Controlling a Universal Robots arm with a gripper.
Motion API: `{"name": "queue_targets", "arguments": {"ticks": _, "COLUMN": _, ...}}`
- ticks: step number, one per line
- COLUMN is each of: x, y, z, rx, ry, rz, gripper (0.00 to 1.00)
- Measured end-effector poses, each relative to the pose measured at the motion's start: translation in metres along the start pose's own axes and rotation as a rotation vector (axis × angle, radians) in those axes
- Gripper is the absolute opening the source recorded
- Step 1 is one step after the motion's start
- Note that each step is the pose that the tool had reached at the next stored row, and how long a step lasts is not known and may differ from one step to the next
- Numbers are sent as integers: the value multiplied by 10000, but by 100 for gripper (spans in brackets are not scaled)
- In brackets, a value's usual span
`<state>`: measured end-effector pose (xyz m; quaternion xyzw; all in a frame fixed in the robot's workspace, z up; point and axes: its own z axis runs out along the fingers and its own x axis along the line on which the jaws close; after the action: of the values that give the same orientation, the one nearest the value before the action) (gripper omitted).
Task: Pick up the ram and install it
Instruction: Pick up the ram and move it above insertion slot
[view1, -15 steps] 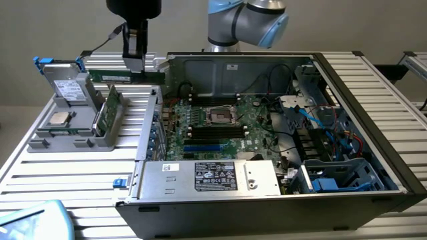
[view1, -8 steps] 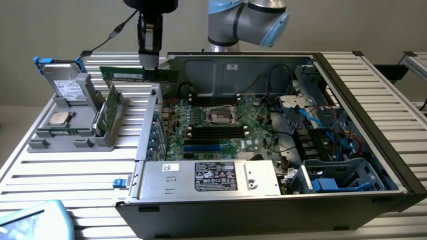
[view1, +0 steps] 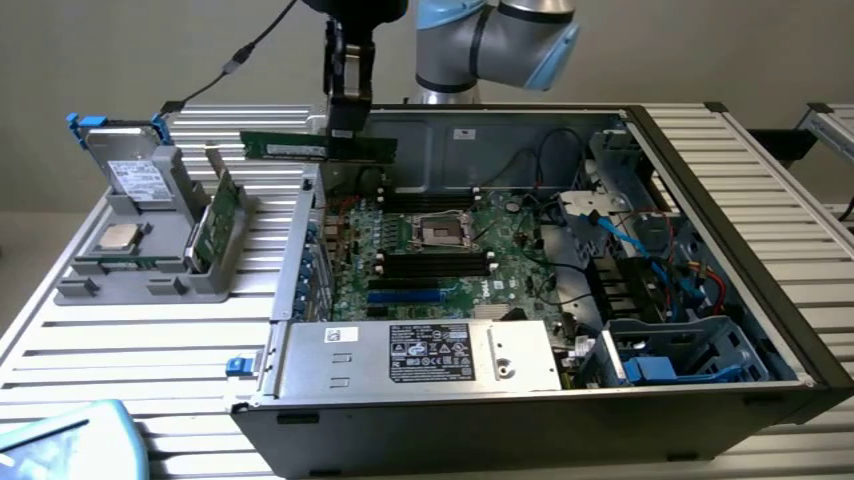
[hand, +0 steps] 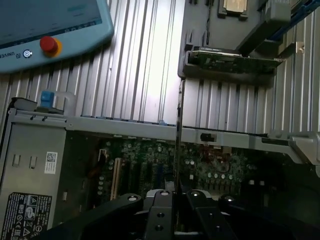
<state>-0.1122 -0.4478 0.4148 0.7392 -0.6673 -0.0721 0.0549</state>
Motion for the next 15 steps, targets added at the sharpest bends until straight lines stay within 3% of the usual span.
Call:
{"name": "queue_targets", "arguments": {"ticks": 8, "x": 68, "y": -346, "z": -118, "rx": 50, "ry": -318, "rz": -65, "gripper": 13}}
{"name": "queue_targets", "arguments": {"ticks": 12, "x": 88, "y": -525, "z": -146, "rx": 121, "ry": -331, "rz": -70, "gripper": 13}}
{"name": "queue_targets", "arguments": {"ticks": 15, "x": 102, "y": -658, "z": -156, "rx": 141, "ry": -329, "rz": -71, "gripper": 13}}
